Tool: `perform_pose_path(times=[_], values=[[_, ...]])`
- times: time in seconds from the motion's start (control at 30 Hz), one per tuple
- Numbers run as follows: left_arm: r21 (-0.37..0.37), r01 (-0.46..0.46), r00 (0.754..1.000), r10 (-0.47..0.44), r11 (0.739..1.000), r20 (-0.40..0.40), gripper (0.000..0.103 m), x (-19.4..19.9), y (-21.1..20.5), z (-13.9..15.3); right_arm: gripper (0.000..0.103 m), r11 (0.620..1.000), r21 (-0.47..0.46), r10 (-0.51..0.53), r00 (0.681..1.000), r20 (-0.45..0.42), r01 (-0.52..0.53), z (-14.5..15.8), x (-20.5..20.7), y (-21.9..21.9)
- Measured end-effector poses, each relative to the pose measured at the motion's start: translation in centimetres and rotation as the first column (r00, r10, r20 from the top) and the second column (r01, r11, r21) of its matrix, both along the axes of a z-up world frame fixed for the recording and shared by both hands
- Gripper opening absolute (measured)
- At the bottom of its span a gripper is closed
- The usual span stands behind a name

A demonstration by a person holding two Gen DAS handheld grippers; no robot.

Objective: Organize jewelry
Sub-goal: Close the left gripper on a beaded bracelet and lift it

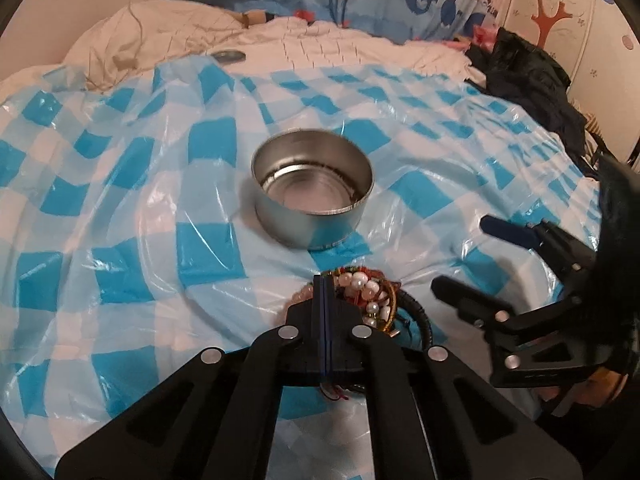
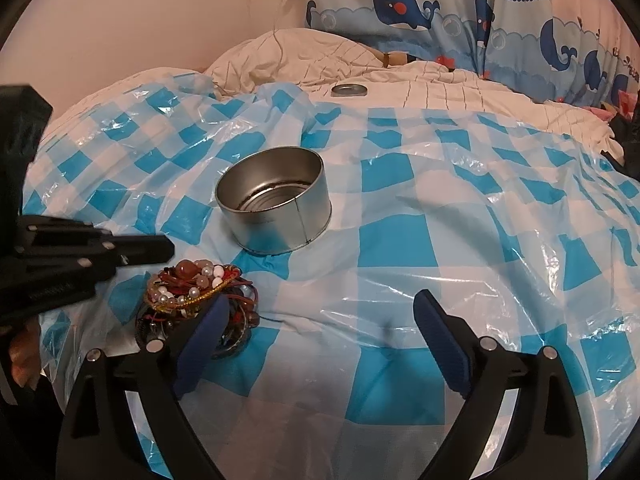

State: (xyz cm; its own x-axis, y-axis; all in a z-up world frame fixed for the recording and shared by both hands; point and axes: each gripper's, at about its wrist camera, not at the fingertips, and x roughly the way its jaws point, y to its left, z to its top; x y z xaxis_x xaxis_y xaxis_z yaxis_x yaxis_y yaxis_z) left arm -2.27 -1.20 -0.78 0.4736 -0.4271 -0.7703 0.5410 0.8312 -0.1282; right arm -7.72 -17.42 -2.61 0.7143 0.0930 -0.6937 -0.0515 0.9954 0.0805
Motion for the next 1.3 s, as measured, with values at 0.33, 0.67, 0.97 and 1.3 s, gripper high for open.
perform_pose_path(times=[0.33,0.67,0.97,1.3], values=[[0.105,-0.074,0.996,0.067,0.992,0.064,0.039,0.2,-0.1,-0.1,0.092,1.000,-0.012,0.004,1.000,-0.009,-0.005,-0.3,0.0,0.3],[0.157,-0.090,0.989,0.069,0.983,0.131,0.068,-0.3,-0.5,0.1,0.093,1.000,-0.018,0.010,1.000,-0.015,-0.010,-0.6,0.0,0.5],[0.227,0.012,0.997,-0.028,0.974,0.070,0.000,-0.8,-1.8,-1.7,0.093,1.000,-0.019,0.010,1.000,-0.015,-0.010,-0.6,0.0,0.6],[0.176,-0.004,0.993,-0.016,0.984,0.114,0.000,-1.4,-1.1,0.1,0.094,1.000,-0.018,0.009,1.000,-0.015,-0.009,-0.6,0.0,0.6]])
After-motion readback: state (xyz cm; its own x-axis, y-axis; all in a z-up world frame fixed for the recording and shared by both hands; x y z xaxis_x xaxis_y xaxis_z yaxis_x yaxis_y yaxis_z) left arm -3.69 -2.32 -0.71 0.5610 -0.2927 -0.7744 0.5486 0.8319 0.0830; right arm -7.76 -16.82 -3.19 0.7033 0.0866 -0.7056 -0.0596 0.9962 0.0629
